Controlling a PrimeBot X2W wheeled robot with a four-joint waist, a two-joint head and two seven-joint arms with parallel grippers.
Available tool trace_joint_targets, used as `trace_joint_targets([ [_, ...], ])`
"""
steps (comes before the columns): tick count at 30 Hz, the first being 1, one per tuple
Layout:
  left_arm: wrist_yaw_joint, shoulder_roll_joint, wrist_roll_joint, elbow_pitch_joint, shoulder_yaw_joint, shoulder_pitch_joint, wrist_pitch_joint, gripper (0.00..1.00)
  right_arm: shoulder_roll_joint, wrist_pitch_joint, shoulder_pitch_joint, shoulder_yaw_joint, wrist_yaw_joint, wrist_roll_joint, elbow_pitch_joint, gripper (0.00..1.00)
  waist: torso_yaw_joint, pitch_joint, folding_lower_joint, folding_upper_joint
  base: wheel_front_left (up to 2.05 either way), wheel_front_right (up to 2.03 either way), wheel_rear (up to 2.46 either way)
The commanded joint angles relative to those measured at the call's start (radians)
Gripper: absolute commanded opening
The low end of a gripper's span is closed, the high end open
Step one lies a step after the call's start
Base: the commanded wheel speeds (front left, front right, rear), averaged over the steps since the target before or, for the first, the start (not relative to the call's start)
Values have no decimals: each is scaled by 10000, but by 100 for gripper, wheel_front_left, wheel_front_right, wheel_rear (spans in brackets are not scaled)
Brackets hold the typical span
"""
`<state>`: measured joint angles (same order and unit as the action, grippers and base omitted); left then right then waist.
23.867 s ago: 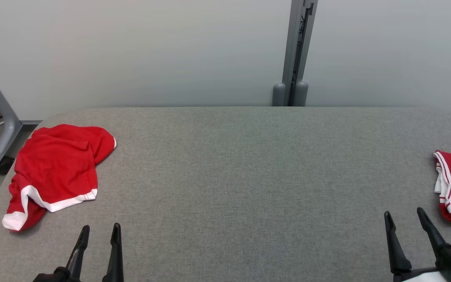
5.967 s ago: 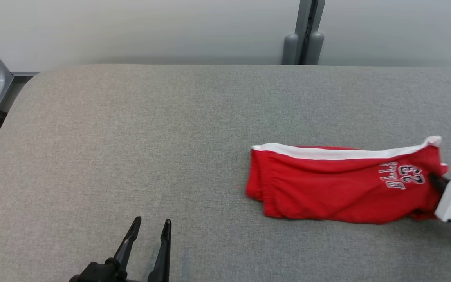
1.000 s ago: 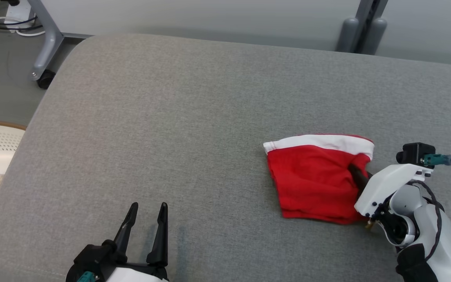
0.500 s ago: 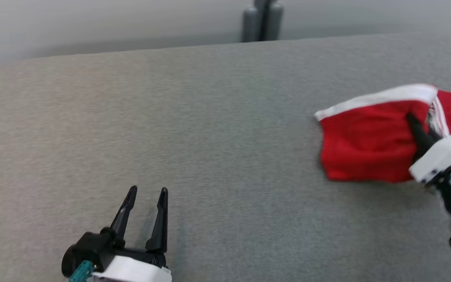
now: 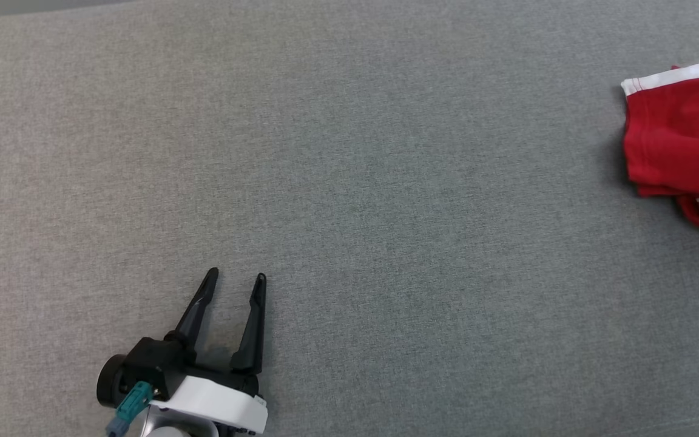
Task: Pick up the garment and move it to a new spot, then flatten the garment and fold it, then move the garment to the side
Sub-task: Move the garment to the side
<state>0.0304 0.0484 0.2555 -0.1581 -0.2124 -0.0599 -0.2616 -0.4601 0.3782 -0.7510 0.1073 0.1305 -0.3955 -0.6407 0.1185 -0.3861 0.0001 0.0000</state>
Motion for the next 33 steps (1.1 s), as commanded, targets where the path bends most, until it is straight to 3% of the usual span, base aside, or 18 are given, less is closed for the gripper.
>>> trace_joint_targets([
  [1,-43,45,48,18,80,60,-46,100,-315,-184,-84,-88,1,451,-112,100,-80,-28,-1,0,0,0,0],
  [5,-92,38,193,54,140,198,-46,100,-734,-1220,58,-187,1,1413,120,100,-186,249,-1,0,0,0,0],
  [7,-141,41,311,141,170,327,-46,100,-633,-1958,298,-88,3,1584,488,100,-245,517,-1,0,0,0,0],
  [10,-183,45,535,442,295,515,-46,100,-149,-2965,891,-174,4,981,1336,100,-373,1061,-1,0,0,0,0],
  [16,-387,43,748,798,694,1169,-48,100,162,-4413,2727,-674,1,549,2964,100,-755,2281,-1,0,0,0,0],
  [22,-752,43,1015,878,1251,2236,-46,100,1052,-5716,5429,-1748,1,292,4292,100,-1341,3608,-1,0,0,0,0],
  [25,-704,32,1010,601,1463,2605,-46,100,1583,-6158,6513,-1865,1,542,4372,100,-1754,3993,-1,0,0,0,0],
  [29,-371,42,911,200,1551,2603,-46,100,2613,-6431,7498,-922,1,1588,4246,100,-2266,4173,-1,0,0,0,0],
  [33,134,40,852,-112,1401,2415,-46,100,3732,-6444,8122,417,1,3019,4924,100,-2438,4214,-1,0,0,0,0],
])
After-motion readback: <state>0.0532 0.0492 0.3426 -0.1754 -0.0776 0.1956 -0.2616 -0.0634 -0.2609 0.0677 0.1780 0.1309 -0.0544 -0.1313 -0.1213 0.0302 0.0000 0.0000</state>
